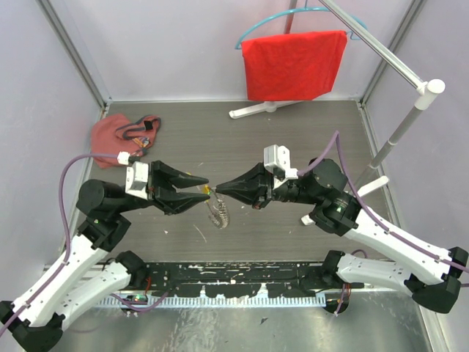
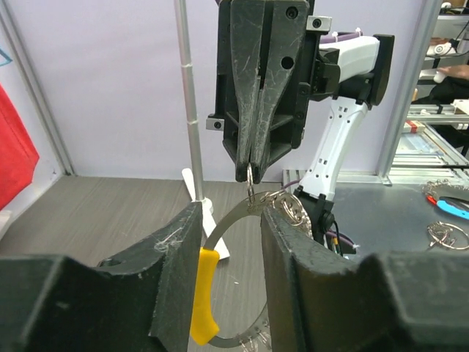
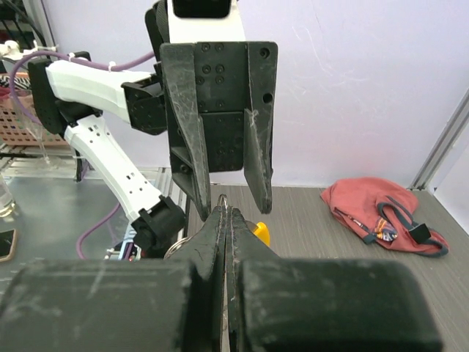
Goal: Put the keys on the keyring
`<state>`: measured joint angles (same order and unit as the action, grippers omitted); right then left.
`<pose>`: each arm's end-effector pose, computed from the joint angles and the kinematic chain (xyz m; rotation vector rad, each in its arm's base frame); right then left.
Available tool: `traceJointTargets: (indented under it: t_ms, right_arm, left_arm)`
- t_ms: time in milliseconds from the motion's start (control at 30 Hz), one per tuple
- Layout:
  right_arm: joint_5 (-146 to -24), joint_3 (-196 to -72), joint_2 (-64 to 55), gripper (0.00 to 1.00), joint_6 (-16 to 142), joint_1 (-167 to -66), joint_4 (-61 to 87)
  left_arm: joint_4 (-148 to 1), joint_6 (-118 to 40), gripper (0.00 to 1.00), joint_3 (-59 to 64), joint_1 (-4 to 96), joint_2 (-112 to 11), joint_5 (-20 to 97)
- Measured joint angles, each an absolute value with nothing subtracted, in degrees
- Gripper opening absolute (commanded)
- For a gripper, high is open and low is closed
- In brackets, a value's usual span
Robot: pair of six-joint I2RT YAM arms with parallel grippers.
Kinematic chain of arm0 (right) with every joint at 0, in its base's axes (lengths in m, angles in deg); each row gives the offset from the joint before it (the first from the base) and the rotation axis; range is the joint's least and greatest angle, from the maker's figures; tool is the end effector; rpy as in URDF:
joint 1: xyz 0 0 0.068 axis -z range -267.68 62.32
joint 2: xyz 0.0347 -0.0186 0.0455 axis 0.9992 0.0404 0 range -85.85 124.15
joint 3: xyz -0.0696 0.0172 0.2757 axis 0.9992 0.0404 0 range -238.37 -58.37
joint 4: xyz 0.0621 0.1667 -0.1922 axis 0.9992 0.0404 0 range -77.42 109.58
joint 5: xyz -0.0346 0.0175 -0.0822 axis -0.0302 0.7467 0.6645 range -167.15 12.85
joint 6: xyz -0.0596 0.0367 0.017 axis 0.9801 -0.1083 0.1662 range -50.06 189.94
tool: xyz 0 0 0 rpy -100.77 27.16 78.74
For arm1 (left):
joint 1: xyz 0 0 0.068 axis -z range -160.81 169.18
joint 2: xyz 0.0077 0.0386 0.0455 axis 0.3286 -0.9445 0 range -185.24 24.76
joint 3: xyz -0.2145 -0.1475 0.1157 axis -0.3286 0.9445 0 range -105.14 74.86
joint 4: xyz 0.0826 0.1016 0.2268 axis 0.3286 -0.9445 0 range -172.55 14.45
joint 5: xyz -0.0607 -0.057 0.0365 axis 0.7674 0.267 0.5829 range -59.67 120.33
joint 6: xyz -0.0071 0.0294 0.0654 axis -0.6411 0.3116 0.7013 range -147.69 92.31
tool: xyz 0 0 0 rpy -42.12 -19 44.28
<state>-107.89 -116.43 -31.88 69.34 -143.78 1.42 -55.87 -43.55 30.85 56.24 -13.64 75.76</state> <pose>0.0967 0.1985 0.4473 -1.0649 0.9743 1.1728 0.0913 -0.1221 0.4184 0.9516 0.9835 -1.2310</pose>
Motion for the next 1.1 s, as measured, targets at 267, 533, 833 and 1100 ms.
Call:
traceJointTargets:
  t_ms: [267, 533, 833, 1100]
  right_arm:
    - [-107.9, -116.4, -31.8, 0.01, 69.3, -144.5, 0.3]
    - [-107.7, -116.4, -31.8, 0.01, 69.4, -144.6, -0.3]
    - [-107.5, -116.4, -31.8, 0.01, 69.5, -145.0, -0.7]
    - [-106.3, -116.4, -31.9, 0.01, 70.3, -145.0, -0.6]
  left_arm:
    - [-55.2, -43.4, 0.36, 30.9, 57.8, -14.6, 75.2]
    - [-54.2, -43.4, 0.3, 30.8, 58.8, -14.9, 74.8]
    - [-53.5, -43.4, 0.38, 30.7, 60.0, -15.2, 74.8]
    - [-53.4, -43.4, 0.26, 30.7, 60.2, -15.1, 73.5]
